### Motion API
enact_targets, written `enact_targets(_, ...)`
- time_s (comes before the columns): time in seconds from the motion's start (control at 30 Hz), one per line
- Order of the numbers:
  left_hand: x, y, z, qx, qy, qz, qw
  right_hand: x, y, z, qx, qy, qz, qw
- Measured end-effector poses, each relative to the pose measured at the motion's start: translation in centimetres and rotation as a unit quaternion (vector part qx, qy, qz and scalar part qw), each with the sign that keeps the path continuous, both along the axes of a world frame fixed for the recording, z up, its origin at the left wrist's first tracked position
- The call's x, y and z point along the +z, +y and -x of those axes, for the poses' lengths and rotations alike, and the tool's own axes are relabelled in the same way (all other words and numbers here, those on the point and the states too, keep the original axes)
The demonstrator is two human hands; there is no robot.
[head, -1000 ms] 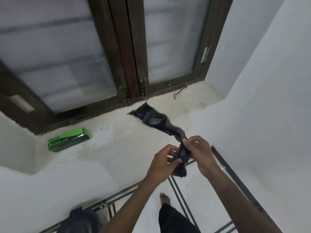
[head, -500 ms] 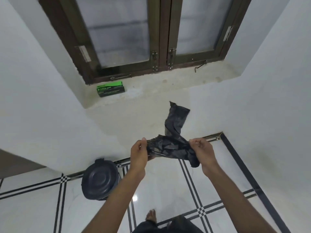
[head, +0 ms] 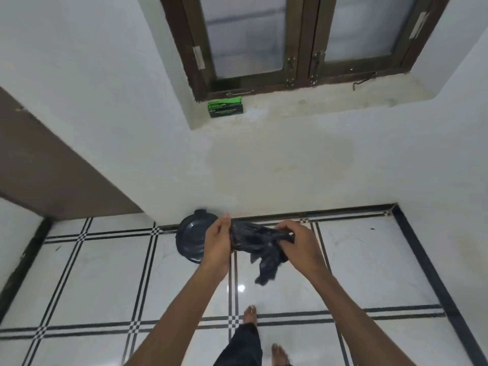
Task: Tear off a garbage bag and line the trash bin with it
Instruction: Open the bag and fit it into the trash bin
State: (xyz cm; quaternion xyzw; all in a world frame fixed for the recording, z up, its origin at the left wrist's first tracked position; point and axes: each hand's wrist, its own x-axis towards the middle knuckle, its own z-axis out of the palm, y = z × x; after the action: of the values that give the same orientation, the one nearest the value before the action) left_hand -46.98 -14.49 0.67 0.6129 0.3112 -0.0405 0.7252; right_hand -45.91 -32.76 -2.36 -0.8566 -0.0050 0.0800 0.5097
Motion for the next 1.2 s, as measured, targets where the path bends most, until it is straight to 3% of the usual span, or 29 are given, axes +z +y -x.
enact_targets(0.13,0.5,4.8,3.4,-0.012,0.005,0.026,1.0,-0.5,0.5,0.8,-0.074,0.013,0.023,0.997)
enact_targets(0.23,0.9,8.7,6.3,-0.128,-0.026,-0.105,0.986,-1.0,1.0,0.7,-0.101,0.023,0.036,0.994)
enact_targets(0.3,1.3,11.3,8.1,-0.211,-0.015,-0.214,0.954,-1.2,1.7,0.3,-0.091,0.028,0.062,0.994)
enact_targets(0.37,1.0,14.0,9.1,-0.275,0.007,-0.347,0.897,-1.2,3.0,0.1,-0.065,0.01,0.08,0.995)
enact_targets(0.43,0.6,16.7,9.6,-0.267,0.024,-0.454,0.849,-1.1,4.6,0.4,-0.015,-0.032,0.102,0.994)
enact_targets(0.47,0.2,18.1,9.8,-0.237,0.033,-0.478,0.845,-1.0,5.5,0.7,0.026,-0.056,0.11,0.992)
enact_targets(0.57,-0.1,22.7,10.1,-0.125,0.053,-0.483,0.865,-0.1,8.5,2.0,0.199,-0.104,0.123,0.967)
enact_targets(0.67,0.0,28.0,10.1,-0.057,0.075,-0.459,0.883,0.9,12.3,3.4,0.342,-0.164,0.228,0.897)
enact_targets(0.77,-0.4,32.1,10.0,-0.057,0.083,-0.431,0.897,1.1,16.8,4.3,0.395,-0.217,0.335,0.828)
enact_targets(0.83,-0.2,33.7,10.0,-0.049,0.061,-0.361,0.929,0.5,19.6,4.4,0.403,-0.21,0.36,0.815)
enact_targets(0.9,-0.1,35.3,10.3,-0.055,0.047,-0.295,0.953,-0.4,21.8,3.8,0.391,-0.186,0.374,0.82)
enact_targets(0.97,-0.5,37.5,10.7,-0.1,0.042,-0.303,0.947,-1.2,23.7,3.1,0.338,-0.144,0.386,0.846)
enact_targets(1.1,-1.6,40.3,11.8,-0.233,0.066,-0.469,0.85,-1.6,26.4,1.8,0.113,0.039,0.333,0.935)
enact_targets(1.2,-2.2,40.8,12.0,-0.237,0.075,-0.577,0.778,-0.9,27.9,0.8,0.016,0.062,0.275,0.959)
